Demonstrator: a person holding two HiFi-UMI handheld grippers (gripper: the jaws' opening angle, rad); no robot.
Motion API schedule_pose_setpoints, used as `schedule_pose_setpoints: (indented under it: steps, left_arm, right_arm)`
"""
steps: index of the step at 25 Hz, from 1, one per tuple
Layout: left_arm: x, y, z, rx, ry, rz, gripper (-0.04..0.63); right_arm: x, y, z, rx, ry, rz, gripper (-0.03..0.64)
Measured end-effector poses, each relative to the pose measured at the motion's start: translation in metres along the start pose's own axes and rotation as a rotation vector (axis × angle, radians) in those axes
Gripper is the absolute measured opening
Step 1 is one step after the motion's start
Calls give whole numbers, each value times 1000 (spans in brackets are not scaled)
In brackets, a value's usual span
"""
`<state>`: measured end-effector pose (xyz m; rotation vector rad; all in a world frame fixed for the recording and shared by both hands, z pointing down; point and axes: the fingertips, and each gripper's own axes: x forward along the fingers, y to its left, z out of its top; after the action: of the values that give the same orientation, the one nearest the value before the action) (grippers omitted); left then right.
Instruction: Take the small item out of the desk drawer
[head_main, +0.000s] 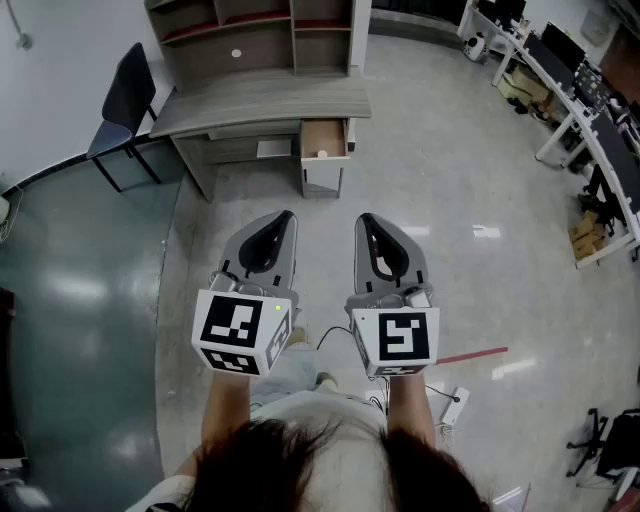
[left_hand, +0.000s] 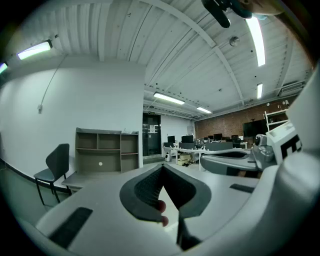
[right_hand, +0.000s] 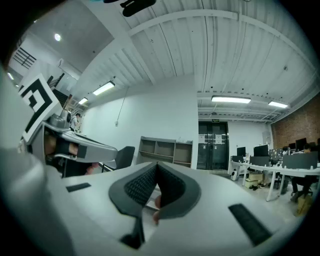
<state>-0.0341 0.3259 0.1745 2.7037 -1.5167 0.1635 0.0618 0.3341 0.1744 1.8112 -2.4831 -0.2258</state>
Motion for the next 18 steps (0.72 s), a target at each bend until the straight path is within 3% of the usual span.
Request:
schedule_pose_setpoints:
  steps: [18]
  left_arm:
    - [76,105,11,-4,-10,-31,12]
  right_arm:
    - [122,2,13,72,-35,-24,28]
